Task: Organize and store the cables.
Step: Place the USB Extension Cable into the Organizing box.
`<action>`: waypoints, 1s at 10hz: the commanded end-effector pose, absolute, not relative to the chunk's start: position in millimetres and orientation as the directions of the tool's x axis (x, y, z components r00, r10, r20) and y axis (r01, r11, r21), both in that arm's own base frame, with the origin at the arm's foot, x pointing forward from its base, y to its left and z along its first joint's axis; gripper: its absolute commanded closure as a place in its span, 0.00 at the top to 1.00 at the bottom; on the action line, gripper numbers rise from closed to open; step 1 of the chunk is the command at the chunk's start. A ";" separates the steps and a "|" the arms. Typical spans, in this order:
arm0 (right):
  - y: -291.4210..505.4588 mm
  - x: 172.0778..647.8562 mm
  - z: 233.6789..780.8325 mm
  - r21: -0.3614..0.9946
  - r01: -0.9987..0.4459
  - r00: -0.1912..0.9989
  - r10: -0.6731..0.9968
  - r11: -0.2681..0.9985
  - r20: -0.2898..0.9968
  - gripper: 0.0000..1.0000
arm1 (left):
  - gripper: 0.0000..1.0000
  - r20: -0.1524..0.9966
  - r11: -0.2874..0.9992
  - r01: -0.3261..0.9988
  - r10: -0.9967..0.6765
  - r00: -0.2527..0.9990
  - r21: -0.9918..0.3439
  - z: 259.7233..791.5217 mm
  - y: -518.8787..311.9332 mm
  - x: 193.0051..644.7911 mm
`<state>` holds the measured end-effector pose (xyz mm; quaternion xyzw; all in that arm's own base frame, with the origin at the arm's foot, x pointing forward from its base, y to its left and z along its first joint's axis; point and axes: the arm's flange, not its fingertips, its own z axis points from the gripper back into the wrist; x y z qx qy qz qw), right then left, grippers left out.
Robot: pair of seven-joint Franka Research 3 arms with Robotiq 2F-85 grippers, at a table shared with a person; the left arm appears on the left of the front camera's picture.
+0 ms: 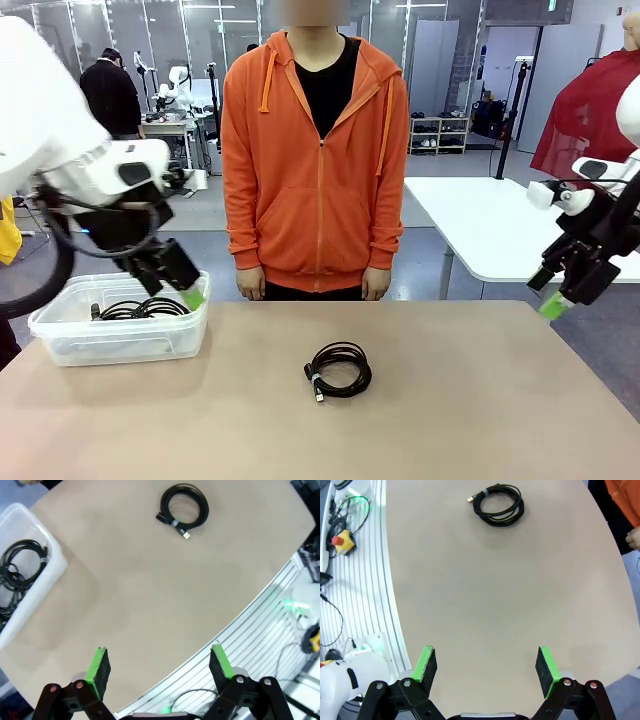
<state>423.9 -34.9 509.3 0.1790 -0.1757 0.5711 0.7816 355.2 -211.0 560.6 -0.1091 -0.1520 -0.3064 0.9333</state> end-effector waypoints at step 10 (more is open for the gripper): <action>-39.7 407.0 490.6 0.130 -0.863 0.468 0.675 0.488 0.571 1.00 | 1.00 0.156 0.880 0.416 -0.389 0.908 -0.227 459.9 -346.5 398.0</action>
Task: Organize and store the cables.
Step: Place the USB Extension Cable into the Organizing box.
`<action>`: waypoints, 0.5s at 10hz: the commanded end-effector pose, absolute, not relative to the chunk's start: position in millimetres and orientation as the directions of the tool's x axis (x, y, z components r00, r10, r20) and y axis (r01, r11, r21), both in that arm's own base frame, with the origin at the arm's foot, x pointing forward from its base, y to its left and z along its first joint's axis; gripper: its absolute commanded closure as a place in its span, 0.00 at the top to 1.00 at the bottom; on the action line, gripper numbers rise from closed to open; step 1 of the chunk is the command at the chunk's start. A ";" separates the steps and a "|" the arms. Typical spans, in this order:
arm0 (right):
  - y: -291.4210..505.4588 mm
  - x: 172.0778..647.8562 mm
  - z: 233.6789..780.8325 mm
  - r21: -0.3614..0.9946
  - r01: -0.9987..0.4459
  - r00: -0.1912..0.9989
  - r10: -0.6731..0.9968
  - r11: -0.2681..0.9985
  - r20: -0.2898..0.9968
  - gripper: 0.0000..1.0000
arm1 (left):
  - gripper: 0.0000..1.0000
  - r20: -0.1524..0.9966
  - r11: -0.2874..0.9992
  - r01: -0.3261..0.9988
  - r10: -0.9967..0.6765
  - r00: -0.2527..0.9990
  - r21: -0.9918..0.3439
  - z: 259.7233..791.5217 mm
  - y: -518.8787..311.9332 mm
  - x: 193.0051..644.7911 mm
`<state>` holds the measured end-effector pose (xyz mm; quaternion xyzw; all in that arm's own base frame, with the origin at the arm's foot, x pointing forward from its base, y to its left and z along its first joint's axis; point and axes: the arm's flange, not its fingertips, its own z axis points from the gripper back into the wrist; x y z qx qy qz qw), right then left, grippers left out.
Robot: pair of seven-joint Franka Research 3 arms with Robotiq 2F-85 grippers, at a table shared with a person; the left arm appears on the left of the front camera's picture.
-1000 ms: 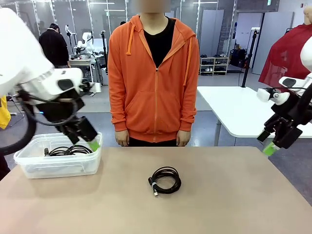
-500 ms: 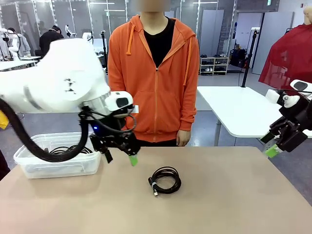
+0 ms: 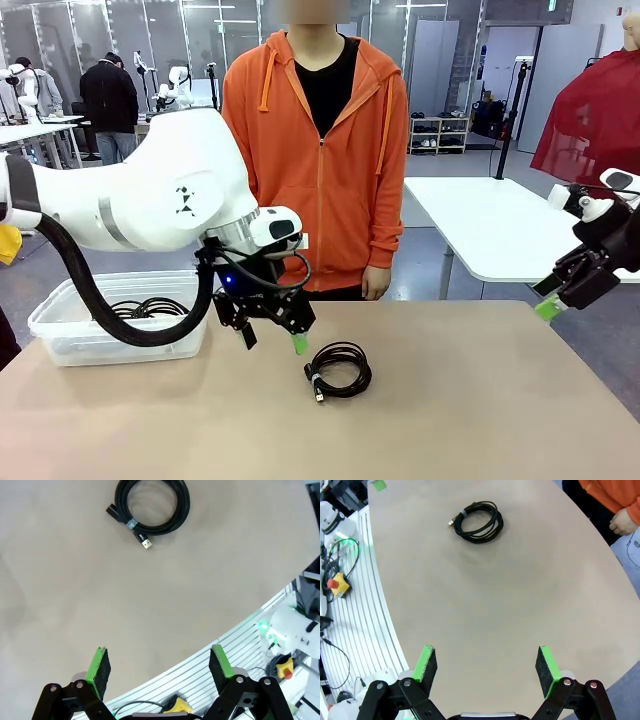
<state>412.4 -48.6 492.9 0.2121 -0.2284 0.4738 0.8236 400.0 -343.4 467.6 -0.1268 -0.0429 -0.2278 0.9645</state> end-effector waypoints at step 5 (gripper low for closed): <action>-51.5 412.1 493.2 0.127 -0.883 0.435 0.687 0.452 0.582 1.00 | 1.00 0.140 0.864 0.450 -0.428 0.893 -0.225 467.6 -343.4 400.0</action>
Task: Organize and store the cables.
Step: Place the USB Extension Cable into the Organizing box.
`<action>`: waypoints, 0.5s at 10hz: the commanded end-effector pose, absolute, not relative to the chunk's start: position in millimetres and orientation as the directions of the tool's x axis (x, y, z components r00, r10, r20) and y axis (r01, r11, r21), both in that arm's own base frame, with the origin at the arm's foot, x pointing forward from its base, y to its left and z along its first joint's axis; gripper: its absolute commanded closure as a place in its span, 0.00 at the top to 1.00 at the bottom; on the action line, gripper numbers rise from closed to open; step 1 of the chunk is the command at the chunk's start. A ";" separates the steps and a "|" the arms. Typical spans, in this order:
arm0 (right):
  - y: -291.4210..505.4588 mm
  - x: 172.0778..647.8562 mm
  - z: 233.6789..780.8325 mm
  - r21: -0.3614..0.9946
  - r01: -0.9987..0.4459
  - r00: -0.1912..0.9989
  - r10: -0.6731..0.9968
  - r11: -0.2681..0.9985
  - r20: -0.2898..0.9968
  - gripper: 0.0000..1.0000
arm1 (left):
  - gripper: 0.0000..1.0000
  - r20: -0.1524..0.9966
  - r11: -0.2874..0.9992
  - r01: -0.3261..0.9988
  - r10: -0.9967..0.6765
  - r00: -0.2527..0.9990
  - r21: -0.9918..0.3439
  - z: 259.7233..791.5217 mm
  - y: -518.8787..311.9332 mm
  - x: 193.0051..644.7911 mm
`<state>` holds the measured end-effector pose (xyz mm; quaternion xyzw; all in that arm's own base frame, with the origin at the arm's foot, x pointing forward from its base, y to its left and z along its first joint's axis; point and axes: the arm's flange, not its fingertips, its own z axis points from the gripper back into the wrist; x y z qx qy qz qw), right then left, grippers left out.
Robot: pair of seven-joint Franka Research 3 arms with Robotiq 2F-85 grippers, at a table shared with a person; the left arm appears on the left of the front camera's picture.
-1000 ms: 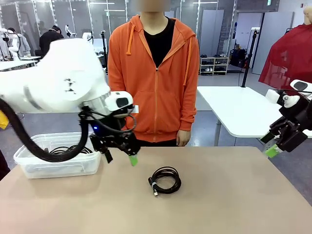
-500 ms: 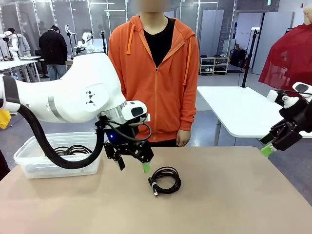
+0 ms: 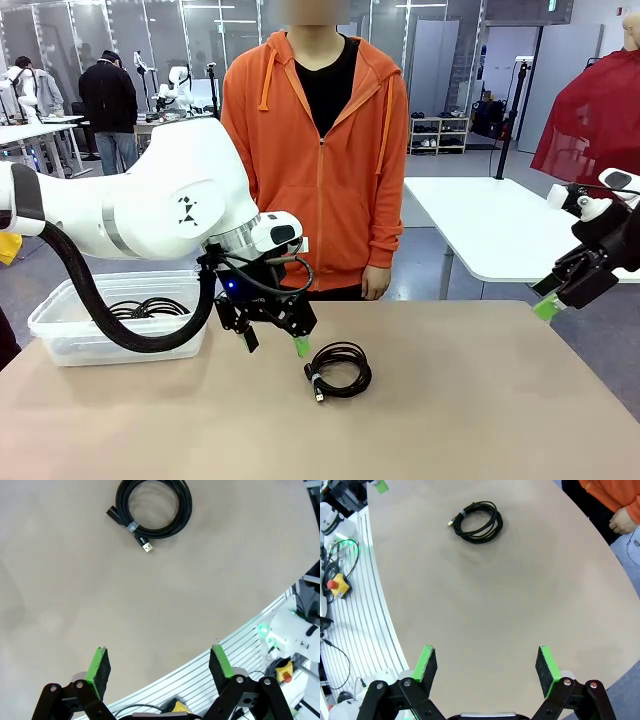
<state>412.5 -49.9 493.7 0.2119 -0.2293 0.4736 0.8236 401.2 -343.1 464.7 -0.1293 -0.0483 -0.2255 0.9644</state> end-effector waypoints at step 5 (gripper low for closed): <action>-51.5 412.1 493.2 0.127 -0.883 0.435 0.687 0.452 0.582 1.00 | 1.00 0.083 0.915 0.343 -0.333 0.939 -0.213 444.3 -360.9 412.9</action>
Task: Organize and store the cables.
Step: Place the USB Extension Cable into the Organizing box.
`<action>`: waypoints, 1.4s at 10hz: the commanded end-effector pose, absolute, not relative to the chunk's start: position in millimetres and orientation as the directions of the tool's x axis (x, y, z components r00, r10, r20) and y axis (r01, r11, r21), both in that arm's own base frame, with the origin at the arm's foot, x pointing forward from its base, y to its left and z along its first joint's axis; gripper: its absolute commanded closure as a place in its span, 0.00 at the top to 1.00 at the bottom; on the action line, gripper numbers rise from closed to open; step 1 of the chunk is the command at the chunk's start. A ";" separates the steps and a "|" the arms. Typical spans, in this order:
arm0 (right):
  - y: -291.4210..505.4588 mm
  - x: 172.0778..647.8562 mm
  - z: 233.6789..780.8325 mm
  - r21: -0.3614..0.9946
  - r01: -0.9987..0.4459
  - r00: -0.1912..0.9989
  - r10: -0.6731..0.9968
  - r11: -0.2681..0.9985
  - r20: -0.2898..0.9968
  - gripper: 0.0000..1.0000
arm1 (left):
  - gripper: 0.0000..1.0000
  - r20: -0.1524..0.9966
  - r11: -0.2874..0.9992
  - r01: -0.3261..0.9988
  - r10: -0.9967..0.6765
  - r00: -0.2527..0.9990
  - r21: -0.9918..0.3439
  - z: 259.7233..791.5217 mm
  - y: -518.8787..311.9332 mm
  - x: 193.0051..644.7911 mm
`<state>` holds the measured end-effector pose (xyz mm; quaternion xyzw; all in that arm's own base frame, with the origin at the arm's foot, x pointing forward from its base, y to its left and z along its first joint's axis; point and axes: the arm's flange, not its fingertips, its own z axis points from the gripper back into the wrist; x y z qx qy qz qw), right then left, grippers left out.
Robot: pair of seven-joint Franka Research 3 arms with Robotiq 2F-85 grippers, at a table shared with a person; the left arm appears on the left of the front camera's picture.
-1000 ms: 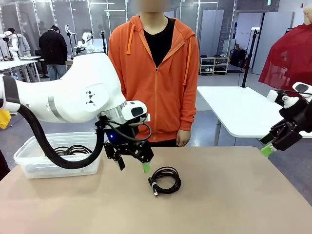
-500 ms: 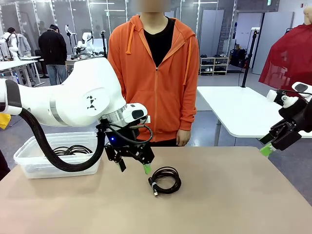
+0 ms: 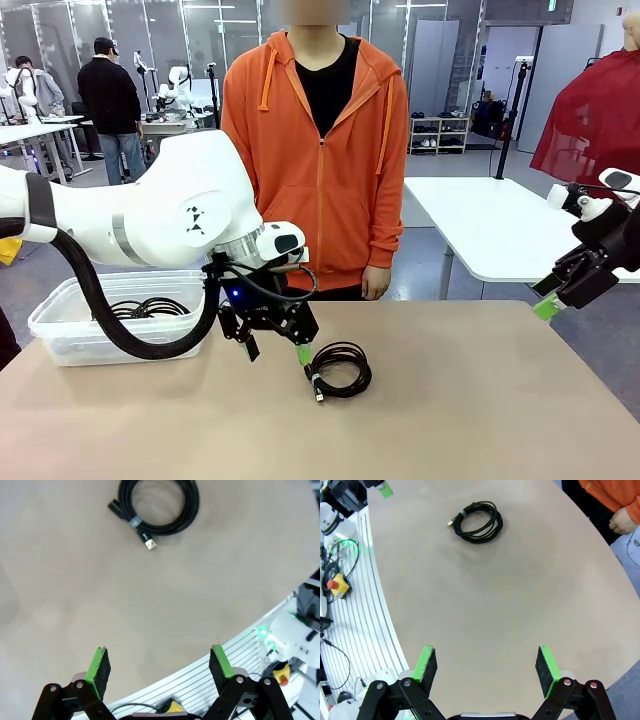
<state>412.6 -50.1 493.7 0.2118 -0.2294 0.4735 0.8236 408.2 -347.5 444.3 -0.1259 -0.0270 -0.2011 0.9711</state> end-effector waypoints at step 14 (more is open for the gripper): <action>-51.5 412.1 493.2 0.127 -0.883 0.435 0.687 0.452 0.582 1.00 | 1.00 0.125 0.999 -0.042 0.043 0.991 -0.010 344.2 -429.0 489.9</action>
